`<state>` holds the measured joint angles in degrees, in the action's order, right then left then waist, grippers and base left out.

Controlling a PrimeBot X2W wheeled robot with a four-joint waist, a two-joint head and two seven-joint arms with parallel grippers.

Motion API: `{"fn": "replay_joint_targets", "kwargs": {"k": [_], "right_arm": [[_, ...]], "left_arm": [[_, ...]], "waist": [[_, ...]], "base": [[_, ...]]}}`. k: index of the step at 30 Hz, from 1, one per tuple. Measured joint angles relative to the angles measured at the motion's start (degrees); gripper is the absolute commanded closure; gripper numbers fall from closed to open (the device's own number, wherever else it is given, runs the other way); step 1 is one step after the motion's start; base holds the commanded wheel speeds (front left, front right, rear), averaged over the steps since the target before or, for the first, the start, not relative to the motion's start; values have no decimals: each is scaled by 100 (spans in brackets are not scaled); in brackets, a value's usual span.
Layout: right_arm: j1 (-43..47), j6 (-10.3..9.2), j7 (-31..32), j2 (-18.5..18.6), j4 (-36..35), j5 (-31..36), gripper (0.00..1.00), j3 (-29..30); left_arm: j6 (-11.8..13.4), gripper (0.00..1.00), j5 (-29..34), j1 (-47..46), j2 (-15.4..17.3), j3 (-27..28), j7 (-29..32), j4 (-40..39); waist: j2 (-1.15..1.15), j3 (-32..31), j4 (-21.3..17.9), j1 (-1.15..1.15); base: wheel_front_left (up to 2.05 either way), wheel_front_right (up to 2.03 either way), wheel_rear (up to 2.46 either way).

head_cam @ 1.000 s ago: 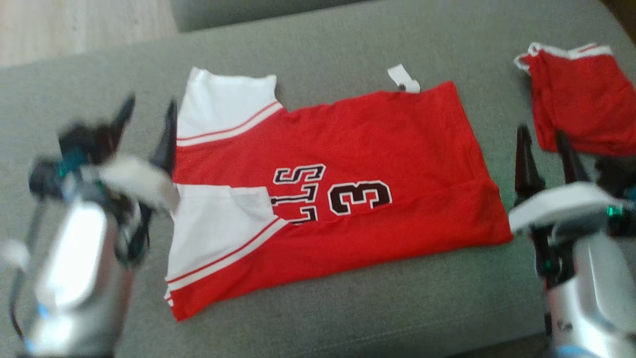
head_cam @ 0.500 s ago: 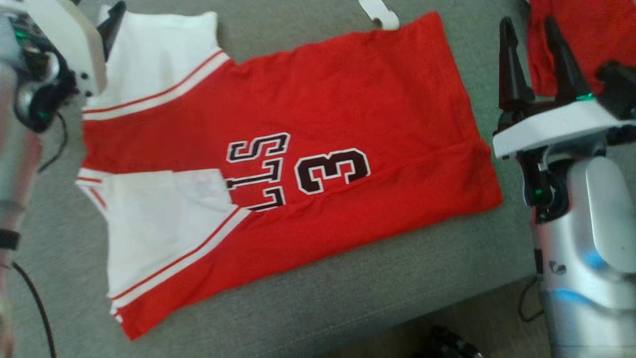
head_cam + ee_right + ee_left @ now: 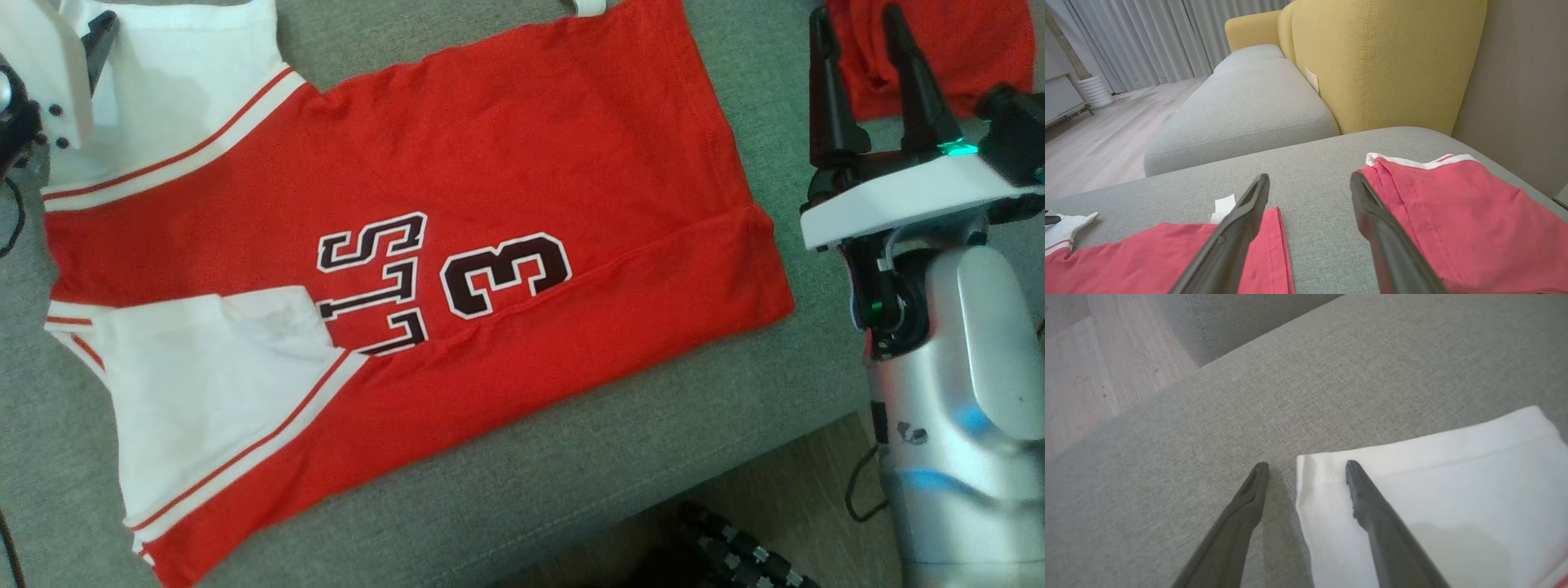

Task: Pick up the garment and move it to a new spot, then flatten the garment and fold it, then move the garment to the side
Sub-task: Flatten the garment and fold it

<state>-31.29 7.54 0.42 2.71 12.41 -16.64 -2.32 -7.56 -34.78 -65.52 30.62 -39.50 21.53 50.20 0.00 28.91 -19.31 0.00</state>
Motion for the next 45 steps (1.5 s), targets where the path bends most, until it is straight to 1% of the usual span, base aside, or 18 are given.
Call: {"fn": "replay_joint_targets", "kwargs": {"k": [5,6,7,8,12,17,22,26,31,34,35,36,37,38,45], "right_arm": [[0,0,0,0,5,7,0,45],[0,0,0,0,9,14,0,67],[0,0,0,0,12,34,0,98],[0,0,1,0,16,69,0,124],[-16,0,13,0,60,224,0,268],[-274,0,189,71,113,426,0,357],[-525,0,498,488,387,383,0,189],[-647,0,855,905,935,201,0,-115],[-871,0,1209,1448,1782,-34,0,-581],[-1140,0,1316,1608,2287,-183,0,-731],[-1250,0,1321,1652,2448,-186,0,-765],[-1250,0,1321,1652,2448,-186,0,-765],[-1460,0,1355,1706,2752,-264,0,-821],[-1460,0,1355,1706,2752,-264,0,-821],[-1822,0,1361,1824,3554,-495,0,-1154]], "left_arm": [[2,0,-430,-84,3,-197,120,76],[8,26,-550,-98,3,-246,193,68],[8,96,-659,-119,2,-303,276,31],[8,100,-751,-134,1,-374,323,-14],[-1,100,-1065,-137,-40,-600,237,-147],[-1,100,-1076,-135,-129,-811,-694,-379],[-1,100,-905,-133,-364,-982,-1702,-643],[-1,100,-806,-50,-460,-1091,-2127,-916],[11,100,-721,227,-560,-1258,-2221,-1377],[87,100,-714,370,-572,-1365,-2219,-1701],[111,100,-714,408,-568,-1369,-2215,-1798],[111,100,-714,408,-568,-1369,-2215,-1798],[153,100,-712,453,-559,-1397,-2204,-1979],[153,100,-712,453,-559,-1397,-2204,-1979],[263,100,-656,518,-521,-1515,-2092,-2464]], "waist": [[0,25,-9,0],[0,23,0,0],[0,18,13,0],[0,12,31,0],[0,-49,148,0],[0,-180,425,0],[0,-379,800,0],[0,-527,1132,0],[0,-642,1506,0],[0,-648,1671,0],[0,-631,1711,0],[0,-631,1711,0],[0,-573,1767,0],[0,-573,1767,0],[0,-355,1918,0]], "base": [[0,0,0],[0,0,0],[0,0,0],[0,0,0],[0,0,0],[0,0,0],[0,0,0],[0,0,0],[0,0,0],[0,0,0],[0,0,0],[0,0,0],[0,0,0],[0,0,0],[0,0,0]]}}
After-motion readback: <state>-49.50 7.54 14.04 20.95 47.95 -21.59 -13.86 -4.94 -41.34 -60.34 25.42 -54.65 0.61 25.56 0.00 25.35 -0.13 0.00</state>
